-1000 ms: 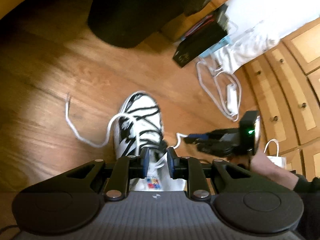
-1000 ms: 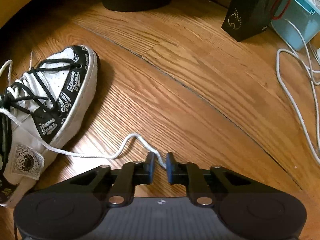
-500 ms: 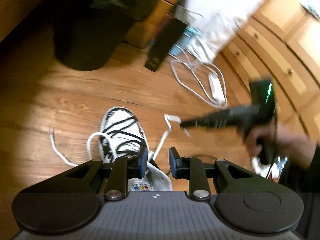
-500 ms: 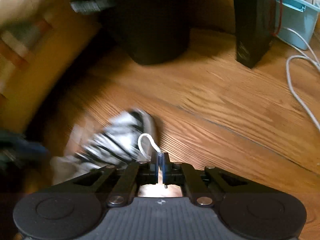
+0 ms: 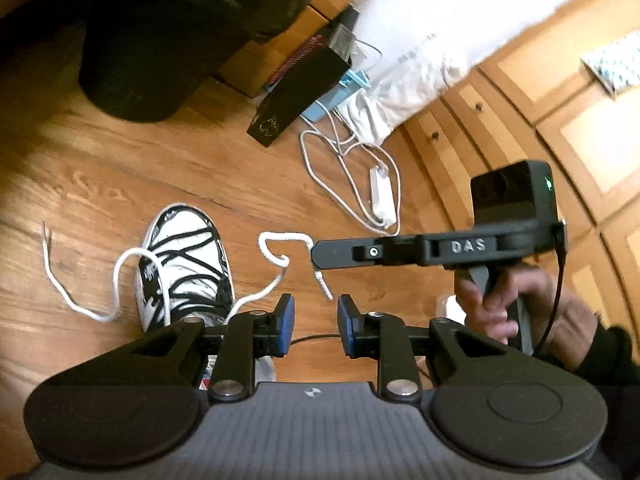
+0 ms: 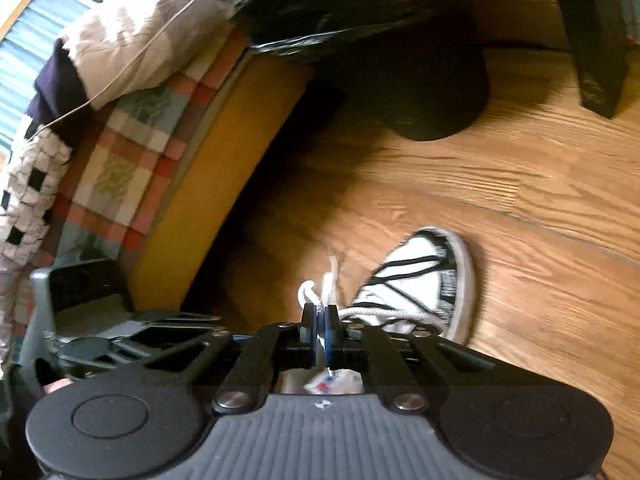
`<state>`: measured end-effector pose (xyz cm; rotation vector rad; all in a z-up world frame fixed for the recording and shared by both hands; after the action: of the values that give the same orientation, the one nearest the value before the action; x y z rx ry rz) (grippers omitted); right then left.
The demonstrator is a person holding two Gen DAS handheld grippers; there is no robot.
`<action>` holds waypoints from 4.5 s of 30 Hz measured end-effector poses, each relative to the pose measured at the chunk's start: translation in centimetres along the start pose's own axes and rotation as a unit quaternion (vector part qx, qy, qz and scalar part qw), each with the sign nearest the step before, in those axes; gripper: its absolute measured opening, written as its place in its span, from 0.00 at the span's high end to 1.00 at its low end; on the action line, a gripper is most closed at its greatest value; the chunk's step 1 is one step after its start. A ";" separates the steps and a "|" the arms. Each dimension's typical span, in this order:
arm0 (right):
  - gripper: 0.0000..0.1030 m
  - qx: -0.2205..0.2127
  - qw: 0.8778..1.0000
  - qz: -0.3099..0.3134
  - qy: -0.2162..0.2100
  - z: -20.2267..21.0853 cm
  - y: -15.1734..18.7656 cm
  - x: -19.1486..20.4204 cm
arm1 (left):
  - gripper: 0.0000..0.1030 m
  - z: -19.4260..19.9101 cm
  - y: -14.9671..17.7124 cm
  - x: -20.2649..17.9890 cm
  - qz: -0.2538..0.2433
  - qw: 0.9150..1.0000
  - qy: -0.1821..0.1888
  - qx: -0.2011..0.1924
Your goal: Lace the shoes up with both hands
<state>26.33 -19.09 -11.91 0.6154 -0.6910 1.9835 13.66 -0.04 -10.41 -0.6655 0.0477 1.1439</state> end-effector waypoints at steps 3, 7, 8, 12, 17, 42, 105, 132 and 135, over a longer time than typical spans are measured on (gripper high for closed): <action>0.96 0.009 1.000 0.017 0.001 -0.4 0.2 1.0 | 0.75 0.4 0.0 -0.8 -0.038 0.999 -0.030 0.000; 0.96 0.028 0.999 0.035 0.029 -0.6 0.6 1.1 | 0.75 0.8 0.0 -1.9 -0.087 0.994 -0.071 0.000; 0.96 0.037 0.997 0.051 0.048 -0.6 0.8 1.3 | 0.75 1.0 0.1 -2.2 -0.100 0.992 -0.081 0.000; 0.96 0.076 0.981 0.131 0.119 -0.8 1.9 2.5 | 0.75 0.9 0.3 -4.0 -0.180 0.976 -0.120 0.009; 0.96 0.125 0.945 0.245 0.177 -1.8 4.1 4.4 | 0.74 -0.8 0.7 -4.7 -0.220 0.966 -0.132 0.030; 0.96 0.177 0.882 0.395 0.187 -4.2 7.8 9.0 | 0.75 -4.1 3.5 -7.6 -0.343 0.925 -0.132 0.098; 0.64 0.123 0.974 0.125 0.145 -7.9 4.6 2.9 | 0.95 -7.7 3.1 -3.8 -0.249 0.921 -0.241 0.178; 0.62 0.089 0.994 -0.008 0.056 -6.7 5.4 -0.7 | 0.95 -8.5 3.3 -3.0 -0.209 0.937 -0.218 0.174; 0.62 0.088 0.995 -0.009 0.055 -6.6 5.5 -0.8 | 0.95 -8.4 3.2 -2.3 -0.182 0.947 -0.204 0.168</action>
<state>20.87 -17.38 -18.41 0.6082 -0.4455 2.0584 12.42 -5.50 -17.84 -0.1158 -0.2203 0.8671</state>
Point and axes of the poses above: each gripper's, at about its wrist camera, not at the fingertips, and z roughly against the way its jaws point, x to its left, y to its underside, the point moved 2 cm from there along -z, roughly the way its jaws point, and after that the axes turned 13 degrees about x, right-handed, at the moved point
